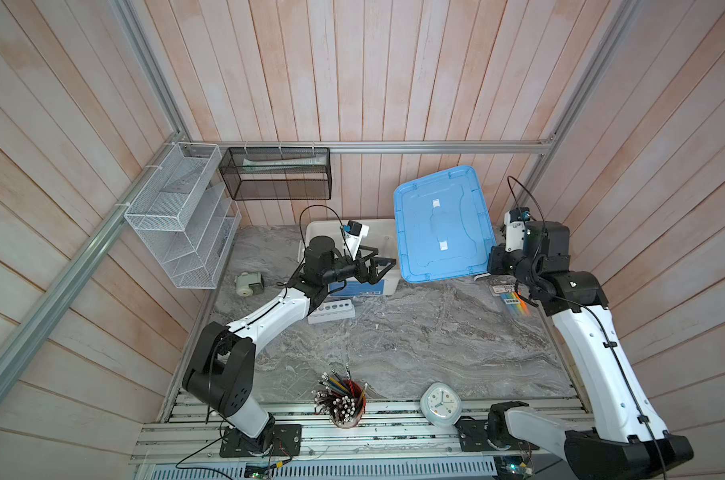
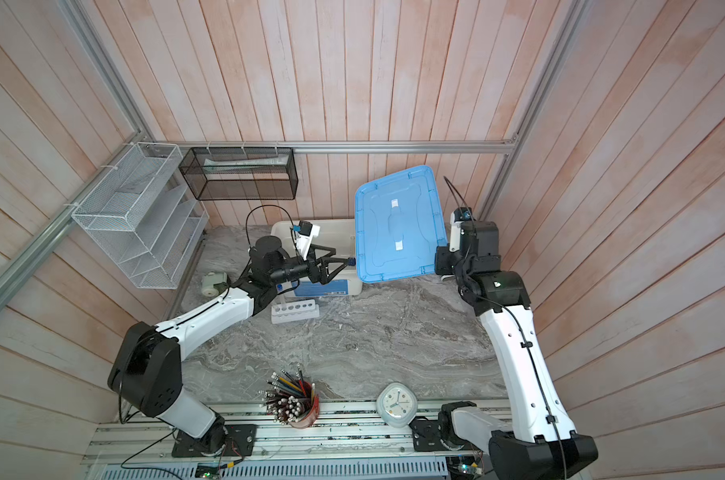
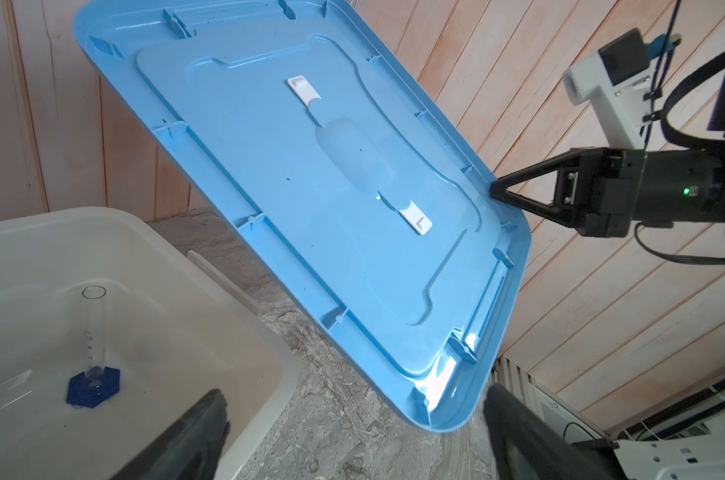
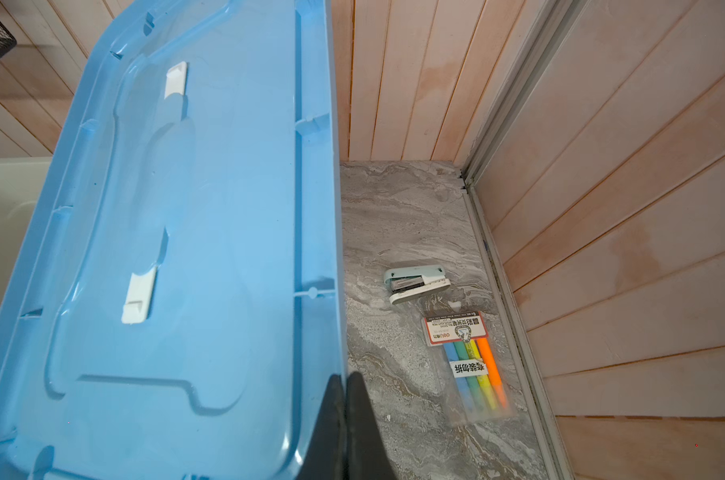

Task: Organize the chemistry lab equipment
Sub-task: 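Reach the left gripper to the lid's edge nearest the tub and grasp it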

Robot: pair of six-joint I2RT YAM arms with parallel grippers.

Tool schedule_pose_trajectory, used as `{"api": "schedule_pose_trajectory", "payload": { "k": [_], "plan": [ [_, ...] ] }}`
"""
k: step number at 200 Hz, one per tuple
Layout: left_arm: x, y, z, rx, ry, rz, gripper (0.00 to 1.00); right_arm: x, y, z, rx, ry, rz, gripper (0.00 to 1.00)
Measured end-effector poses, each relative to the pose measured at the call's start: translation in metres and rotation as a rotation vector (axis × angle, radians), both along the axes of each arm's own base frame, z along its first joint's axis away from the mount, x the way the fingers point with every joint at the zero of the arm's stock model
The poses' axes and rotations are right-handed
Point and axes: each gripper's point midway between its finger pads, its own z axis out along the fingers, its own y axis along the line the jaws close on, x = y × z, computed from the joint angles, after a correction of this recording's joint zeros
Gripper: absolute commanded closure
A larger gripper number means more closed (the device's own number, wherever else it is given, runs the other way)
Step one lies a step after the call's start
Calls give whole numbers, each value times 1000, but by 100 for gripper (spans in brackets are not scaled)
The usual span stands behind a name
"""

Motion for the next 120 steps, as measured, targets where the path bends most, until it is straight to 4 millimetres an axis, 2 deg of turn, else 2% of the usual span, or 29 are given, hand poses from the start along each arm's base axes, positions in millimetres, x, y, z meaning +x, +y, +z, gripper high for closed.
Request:
{"api": "schedule_pose_trajectory", "payload": {
  "k": [46,90,120],
  "plan": [
    [12,-16,-4,-44,57,-44,3,-5,5,8,8,-20,19,100],
    [13,-33,6,-79,66,-94,4,-7,15,11,14,-30,51,100],
    [13,-36,10,-105,73,-117,4,-7,23,11,17,-32,78,100]
  ]
}}
